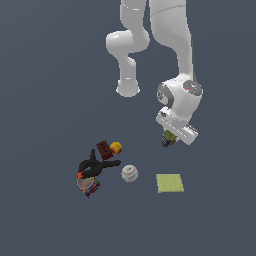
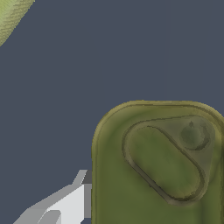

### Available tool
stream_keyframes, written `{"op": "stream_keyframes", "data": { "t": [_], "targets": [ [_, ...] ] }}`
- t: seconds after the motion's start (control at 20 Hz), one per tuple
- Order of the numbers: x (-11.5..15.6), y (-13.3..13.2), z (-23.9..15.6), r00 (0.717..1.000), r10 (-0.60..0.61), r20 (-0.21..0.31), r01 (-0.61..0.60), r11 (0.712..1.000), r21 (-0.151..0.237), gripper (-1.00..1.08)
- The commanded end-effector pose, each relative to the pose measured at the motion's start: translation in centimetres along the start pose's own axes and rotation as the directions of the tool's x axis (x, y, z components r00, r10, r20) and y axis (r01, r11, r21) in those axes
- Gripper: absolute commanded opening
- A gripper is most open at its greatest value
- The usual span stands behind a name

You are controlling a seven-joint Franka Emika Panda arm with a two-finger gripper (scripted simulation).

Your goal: Pick up a designated object from a clutter of objects.

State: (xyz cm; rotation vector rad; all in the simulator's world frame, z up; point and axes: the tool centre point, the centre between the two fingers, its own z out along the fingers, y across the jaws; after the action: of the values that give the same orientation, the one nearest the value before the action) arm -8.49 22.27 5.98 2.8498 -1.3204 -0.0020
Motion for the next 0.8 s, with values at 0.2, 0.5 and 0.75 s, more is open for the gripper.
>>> {"op": "stream_keyframes", "data": {
  "t": [0.2,0.5,0.75],
  "targets": [
    [1.8,0.3,-1.6,1.0,0.001,-0.001,-0.001,1.0,0.003,-1.0],
    [5.2,1.0,-4.5,1.0,0.0,0.0,0.0,1.0,0.003,-1.0],
    [9.3,1.8,-8.1,1.0,0.0,0.001,0.0,1.0,0.003,-1.0]
  ]
}}
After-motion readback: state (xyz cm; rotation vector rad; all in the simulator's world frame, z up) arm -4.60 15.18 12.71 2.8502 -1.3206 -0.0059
